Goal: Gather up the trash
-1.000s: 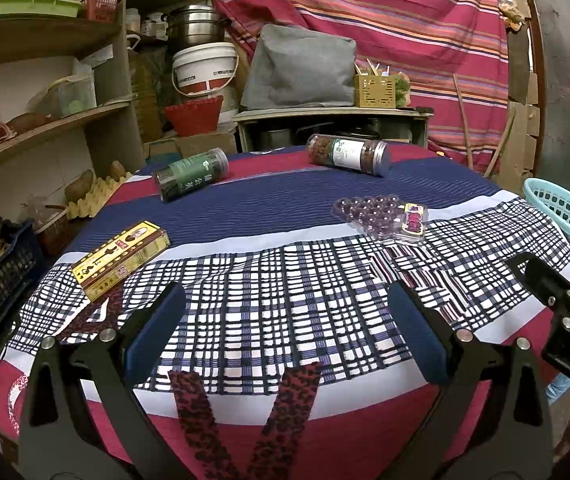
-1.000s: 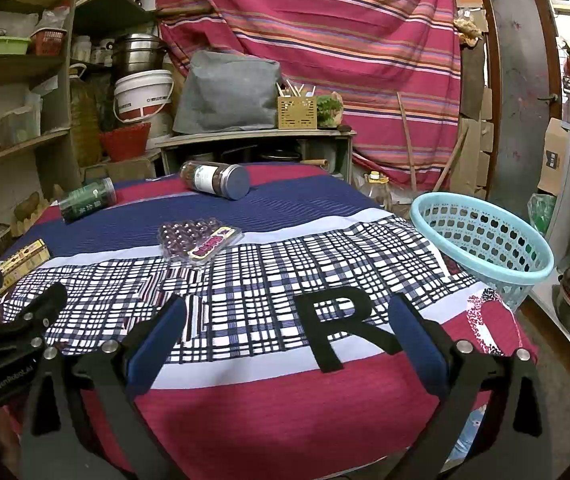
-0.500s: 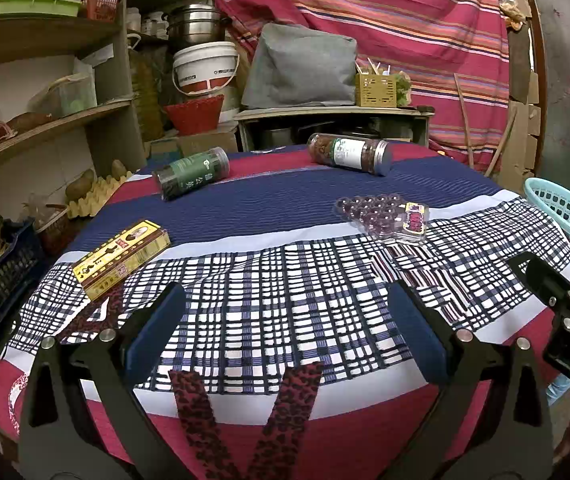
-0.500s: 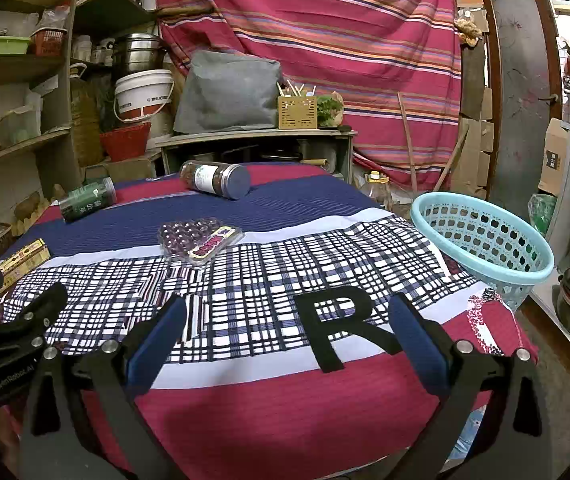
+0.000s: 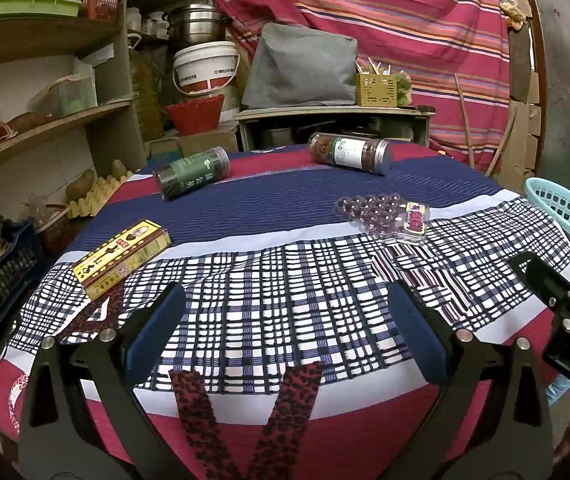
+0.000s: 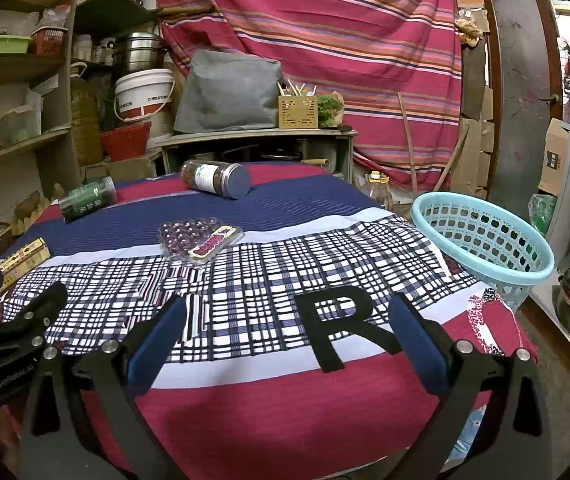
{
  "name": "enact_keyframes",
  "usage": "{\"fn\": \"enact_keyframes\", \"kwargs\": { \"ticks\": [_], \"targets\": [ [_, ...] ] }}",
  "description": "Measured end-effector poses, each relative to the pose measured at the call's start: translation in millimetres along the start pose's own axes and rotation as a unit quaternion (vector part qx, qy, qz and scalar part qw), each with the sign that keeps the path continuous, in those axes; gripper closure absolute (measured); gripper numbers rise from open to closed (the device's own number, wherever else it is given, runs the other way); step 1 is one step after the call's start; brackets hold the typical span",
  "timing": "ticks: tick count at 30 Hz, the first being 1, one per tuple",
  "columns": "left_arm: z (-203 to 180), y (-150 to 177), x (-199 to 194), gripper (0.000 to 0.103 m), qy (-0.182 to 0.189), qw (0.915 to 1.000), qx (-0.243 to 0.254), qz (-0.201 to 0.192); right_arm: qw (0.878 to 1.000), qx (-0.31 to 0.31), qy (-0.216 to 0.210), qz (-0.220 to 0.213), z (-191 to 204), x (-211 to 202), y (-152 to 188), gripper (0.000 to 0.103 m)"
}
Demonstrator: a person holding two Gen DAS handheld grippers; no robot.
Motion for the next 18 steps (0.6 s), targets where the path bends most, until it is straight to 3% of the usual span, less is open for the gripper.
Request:
{"fn": "enact_keyframes", "kwargs": {
  "ticks": [18],
  "targets": [
    [5.6, 4.8, -3.3, 0.005, 0.000, 1.0000, -0.002, 0.001, 1.000, 0.000, 0.000, 0.000, 0.0, -0.1, -0.4, 0.005]
  ]
}}
Point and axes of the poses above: each gripper's, at about its wrist camera, not at the fingertips, and x roughly the way its jaws point, z to its left, y to its underside, the point moved 6 cm from there along x, roughly the way its jaws point, and after that the axes turned 10 degrees about z, right-handed, at the moved point
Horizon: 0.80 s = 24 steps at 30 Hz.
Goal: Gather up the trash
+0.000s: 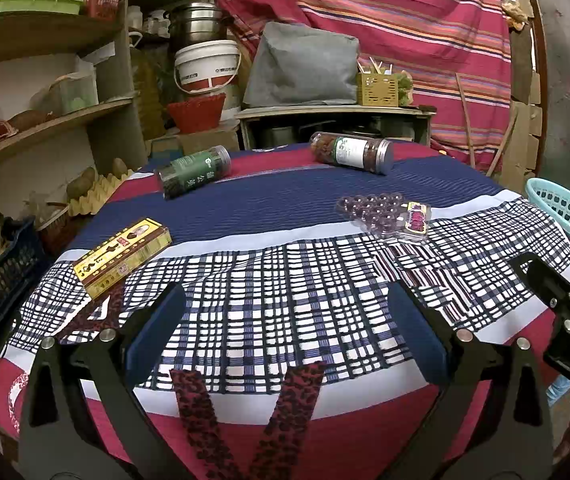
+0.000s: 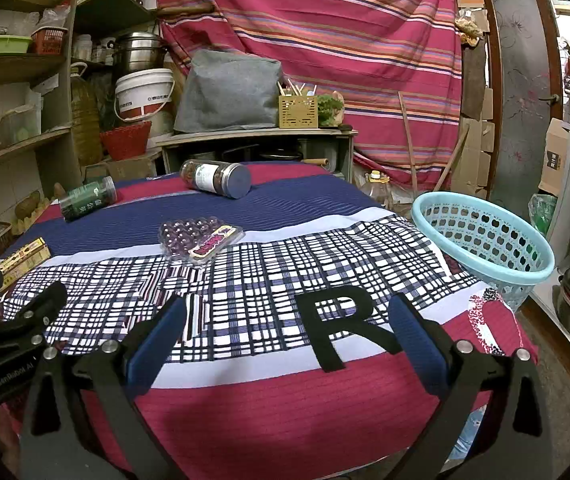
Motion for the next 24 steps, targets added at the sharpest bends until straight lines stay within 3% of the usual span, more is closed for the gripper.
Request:
{"fn": "enact_keyframes", "kwargs": {
  "ticks": [24],
  "targets": [
    [-0.6, -1.0, 0.8, 0.005, 0.000, 1.0000, 0.000, 0.000, 1.000, 0.000, 0.000, 0.000, 0.5, -0.4, 0.0, 0.005]
  ]
}}
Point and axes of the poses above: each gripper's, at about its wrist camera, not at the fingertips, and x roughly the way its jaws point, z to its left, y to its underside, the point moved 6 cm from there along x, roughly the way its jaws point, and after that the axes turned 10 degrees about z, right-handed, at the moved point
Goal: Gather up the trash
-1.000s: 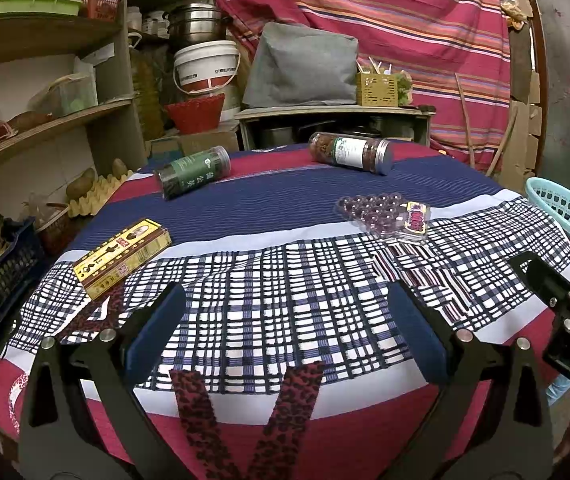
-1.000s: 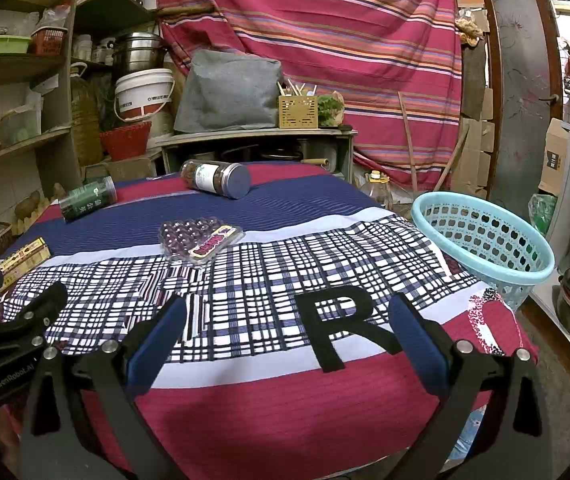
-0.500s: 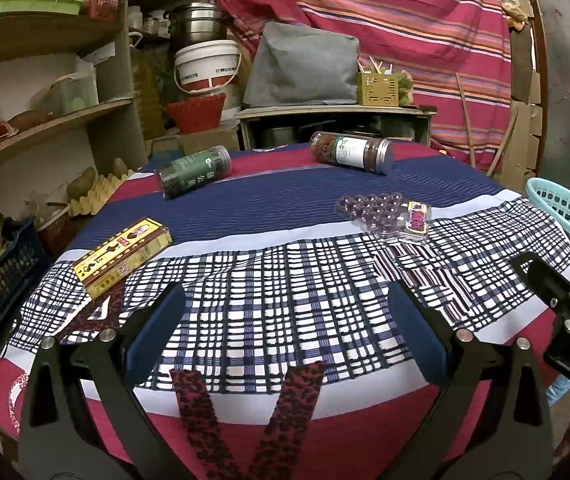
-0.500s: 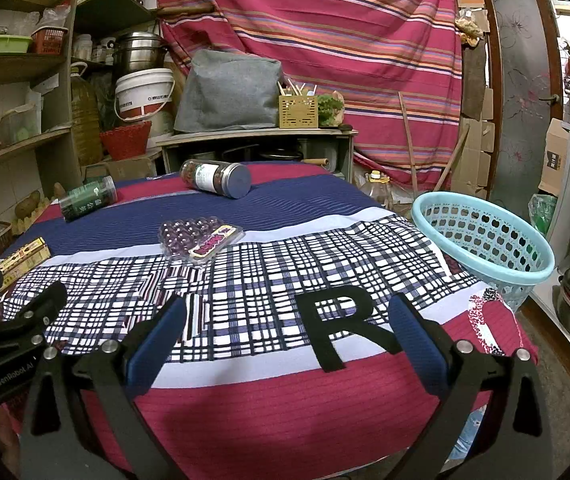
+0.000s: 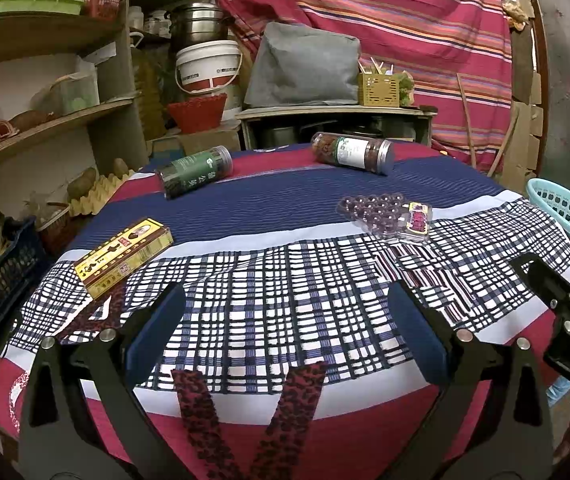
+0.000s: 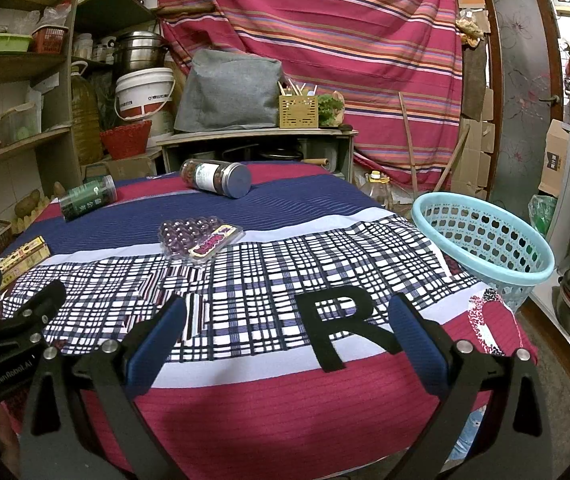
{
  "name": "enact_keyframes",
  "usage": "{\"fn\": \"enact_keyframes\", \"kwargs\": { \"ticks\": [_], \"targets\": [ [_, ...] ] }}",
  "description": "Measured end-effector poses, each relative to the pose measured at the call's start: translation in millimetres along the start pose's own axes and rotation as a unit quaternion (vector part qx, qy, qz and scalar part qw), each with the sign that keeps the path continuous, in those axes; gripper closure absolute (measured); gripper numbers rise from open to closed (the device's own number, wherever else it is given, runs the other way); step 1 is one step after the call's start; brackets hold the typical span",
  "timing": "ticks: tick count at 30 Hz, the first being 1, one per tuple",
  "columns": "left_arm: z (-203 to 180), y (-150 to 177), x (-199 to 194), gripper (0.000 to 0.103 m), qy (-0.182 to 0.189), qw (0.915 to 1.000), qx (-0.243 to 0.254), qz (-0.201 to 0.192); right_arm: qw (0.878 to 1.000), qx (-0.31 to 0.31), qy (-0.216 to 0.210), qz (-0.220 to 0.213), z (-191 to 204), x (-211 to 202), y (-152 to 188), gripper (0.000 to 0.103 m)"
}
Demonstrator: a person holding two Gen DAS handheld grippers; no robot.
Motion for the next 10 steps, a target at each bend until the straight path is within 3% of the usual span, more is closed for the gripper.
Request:
{"fn": "enact_keyframes", "kwargs": {
  "ticks": [10],
  "targets": [
    [4.9, 1.9, -4.3, 0.005, 0.001, 1.0000, 0.003, 0.000, 1.000, 0.000, 0.000, 0.001, 0.2, 0.2, 0.1, 0.005]
  ]
}}
Point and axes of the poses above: each gripper's, at about its wrist camera, not at the fingertips, and x roughly the way its jaws point, z to its left, y to its underside, the point moved 6 cm from there along x, roughly the way its jaws point, and after that the axes turned 10 degrees about z, right-handed, at the moved point
